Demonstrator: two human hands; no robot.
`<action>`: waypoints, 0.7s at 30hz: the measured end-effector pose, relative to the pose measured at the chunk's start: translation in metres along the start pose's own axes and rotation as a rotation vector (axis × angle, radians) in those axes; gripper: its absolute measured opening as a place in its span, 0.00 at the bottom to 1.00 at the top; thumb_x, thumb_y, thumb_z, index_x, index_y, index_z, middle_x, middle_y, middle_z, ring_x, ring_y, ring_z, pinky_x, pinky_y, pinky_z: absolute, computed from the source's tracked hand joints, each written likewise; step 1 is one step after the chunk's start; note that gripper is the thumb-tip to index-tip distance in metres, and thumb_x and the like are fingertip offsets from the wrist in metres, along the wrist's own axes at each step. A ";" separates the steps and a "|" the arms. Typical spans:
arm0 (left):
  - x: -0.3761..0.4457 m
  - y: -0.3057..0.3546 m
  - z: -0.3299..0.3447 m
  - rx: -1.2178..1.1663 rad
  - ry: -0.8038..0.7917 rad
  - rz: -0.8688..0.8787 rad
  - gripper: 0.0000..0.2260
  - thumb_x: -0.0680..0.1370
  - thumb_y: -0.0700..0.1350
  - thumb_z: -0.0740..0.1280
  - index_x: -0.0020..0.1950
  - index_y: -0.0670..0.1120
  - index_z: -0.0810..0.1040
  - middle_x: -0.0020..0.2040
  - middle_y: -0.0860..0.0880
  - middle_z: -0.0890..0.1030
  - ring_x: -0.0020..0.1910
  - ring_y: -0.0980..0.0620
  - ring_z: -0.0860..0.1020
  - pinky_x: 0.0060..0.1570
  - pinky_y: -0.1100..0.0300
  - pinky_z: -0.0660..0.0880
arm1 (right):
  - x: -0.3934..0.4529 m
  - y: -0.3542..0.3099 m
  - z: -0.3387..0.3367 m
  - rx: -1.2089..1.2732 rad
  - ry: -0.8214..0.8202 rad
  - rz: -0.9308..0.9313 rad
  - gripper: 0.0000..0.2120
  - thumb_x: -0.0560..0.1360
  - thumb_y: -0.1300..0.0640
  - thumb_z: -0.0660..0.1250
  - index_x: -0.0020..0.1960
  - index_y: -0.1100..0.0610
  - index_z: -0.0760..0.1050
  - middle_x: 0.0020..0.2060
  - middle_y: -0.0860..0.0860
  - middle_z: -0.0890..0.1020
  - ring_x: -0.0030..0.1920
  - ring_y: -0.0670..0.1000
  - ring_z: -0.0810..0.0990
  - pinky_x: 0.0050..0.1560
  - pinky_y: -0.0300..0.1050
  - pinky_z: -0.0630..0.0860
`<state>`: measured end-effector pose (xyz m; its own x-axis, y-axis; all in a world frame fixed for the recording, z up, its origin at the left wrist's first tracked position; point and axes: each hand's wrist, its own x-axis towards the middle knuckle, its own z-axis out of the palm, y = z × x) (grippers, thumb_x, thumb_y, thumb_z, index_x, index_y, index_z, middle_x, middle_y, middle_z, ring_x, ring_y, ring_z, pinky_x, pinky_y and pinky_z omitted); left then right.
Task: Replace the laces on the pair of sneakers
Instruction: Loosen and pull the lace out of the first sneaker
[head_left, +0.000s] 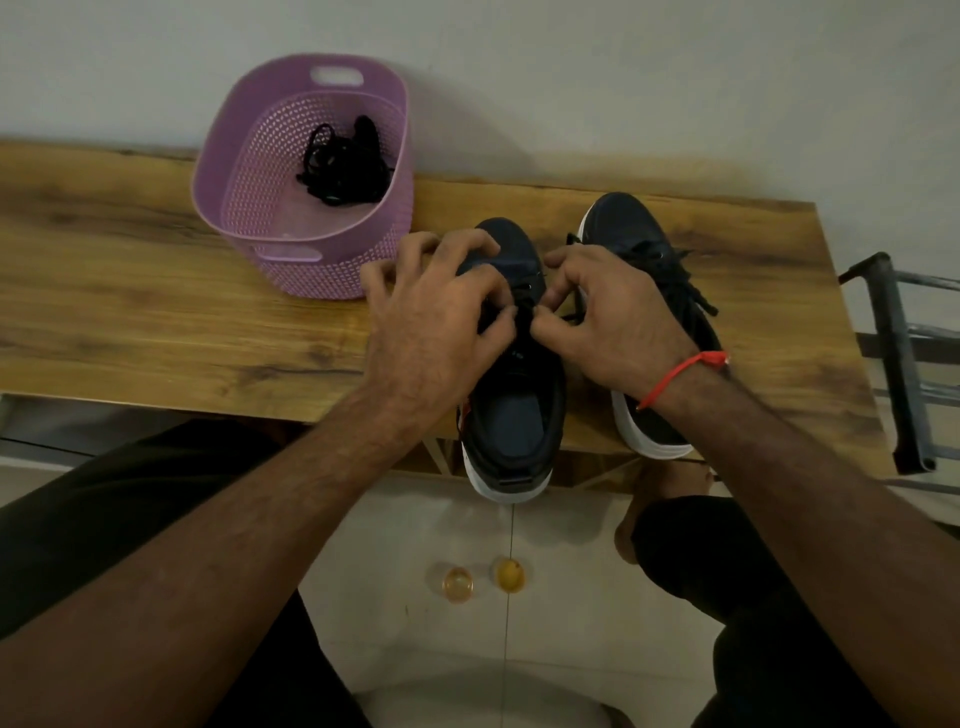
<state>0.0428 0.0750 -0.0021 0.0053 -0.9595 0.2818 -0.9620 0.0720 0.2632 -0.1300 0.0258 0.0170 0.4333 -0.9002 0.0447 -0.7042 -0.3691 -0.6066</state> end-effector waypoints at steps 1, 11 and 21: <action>0.001 -0.004 0.000 -0.074 0.021 -0.061 0.06 0.76 0.57 0.68 0.49 0.57 0.80 0.66 0.58 0.74 0.65 0.52 0.67 0.56 0.51 0.60 | 0.000 0.000 0.000 0.005 -0.001 0.005 0.05 0.73 0.56 0.72 0.45 0.56 0.77 0.64 0.51 0.76 0.62 0.39 0.68 0.53 0.18 0.55; 0.005 -0.006 0.000 -0.395 -0.113 -0.216 0.13 0.75 0.54 0.72 0.58 0.60 0.77 0.68 0.55 0.70 0.66 0.50 0.69 0.64 0.47 0.65 | 0.000 -0.001 -0.001 0.011 -0.015 0.040 0.04 0.74 0.55 0.71 0.45 0.54 0.77 0.67 0.49 0.75 0.66 0.44 0.70 0.60 0.30 0.59; 0.012 -0.008 -0.002 -0.568 0.052 -0.291 0.03 0.74 0.51 0.76 0.47 0.56 0.83 0.67 0.55 0.75 0.64 0.55 0.73 0.65 0.52 0.71 | 0.000 -0.001 -0.002 0.019 -0.015 0.050 0.05 0.74 0.55 0.71 0.43 0.52 0.76 0.64 0.48 0.76 0.62 0.41 0.70 0.53 0.22 0.57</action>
<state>0.0510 0.0631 0.0008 0.2718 -0.9479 0.1660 -0.6248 -0.0427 0.7796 -0.1305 0.0257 0.0187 0.4065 -0.9136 0.0020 -0.7145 -0.3193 -0.6225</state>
